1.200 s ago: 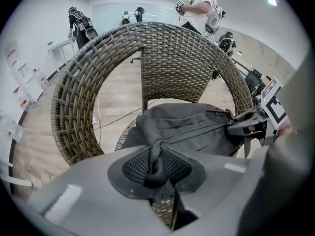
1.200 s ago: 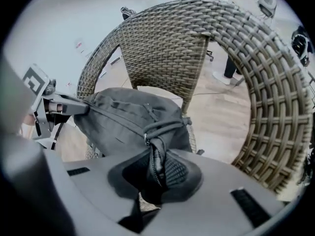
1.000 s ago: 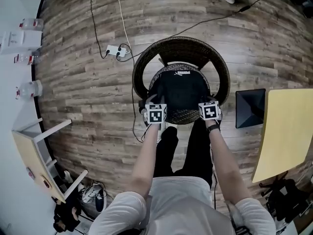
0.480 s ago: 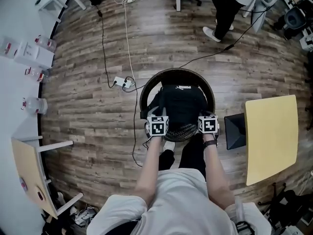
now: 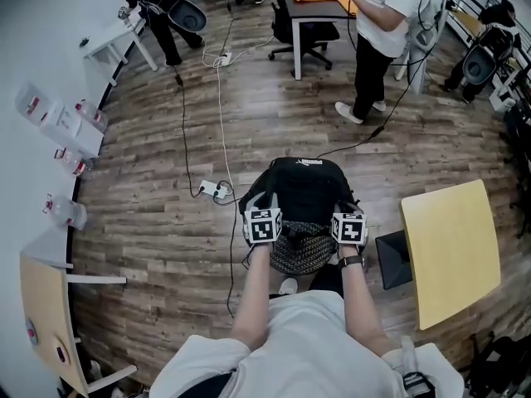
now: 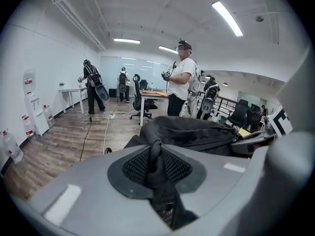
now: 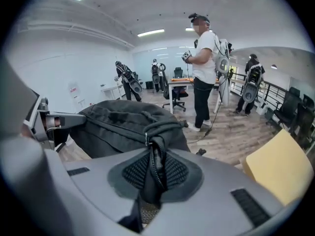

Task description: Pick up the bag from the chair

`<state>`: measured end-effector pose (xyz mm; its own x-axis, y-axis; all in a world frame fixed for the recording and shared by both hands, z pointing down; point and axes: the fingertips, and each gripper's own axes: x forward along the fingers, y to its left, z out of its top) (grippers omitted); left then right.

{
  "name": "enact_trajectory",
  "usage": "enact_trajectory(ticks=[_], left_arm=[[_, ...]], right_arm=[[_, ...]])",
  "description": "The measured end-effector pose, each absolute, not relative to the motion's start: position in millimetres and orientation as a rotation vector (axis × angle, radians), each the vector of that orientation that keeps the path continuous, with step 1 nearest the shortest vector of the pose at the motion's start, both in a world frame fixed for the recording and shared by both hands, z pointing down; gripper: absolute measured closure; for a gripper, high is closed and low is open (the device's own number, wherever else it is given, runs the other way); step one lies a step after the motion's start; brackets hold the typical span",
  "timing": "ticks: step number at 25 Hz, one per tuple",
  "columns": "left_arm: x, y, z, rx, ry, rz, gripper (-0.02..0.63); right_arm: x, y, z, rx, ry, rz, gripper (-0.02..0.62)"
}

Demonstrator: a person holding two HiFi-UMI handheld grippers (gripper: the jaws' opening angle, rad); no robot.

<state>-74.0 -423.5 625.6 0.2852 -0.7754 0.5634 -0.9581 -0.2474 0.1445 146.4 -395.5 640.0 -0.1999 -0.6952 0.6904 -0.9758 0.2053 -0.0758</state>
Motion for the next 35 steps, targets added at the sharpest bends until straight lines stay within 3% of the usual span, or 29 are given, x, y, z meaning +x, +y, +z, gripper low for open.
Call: enact_trajectory(ticks=[20,35], left_arm=[[-95,-432,406,2.367,-1.782,0.144,0.537],[-88,-406,335,2.469,-1.798,-0.121,0.535]], right_arm=[[125,-419,417,1.775,-2.229,0.224,0.551],[132,-396,341,1.886,-2.272,-0.017,0.551]])
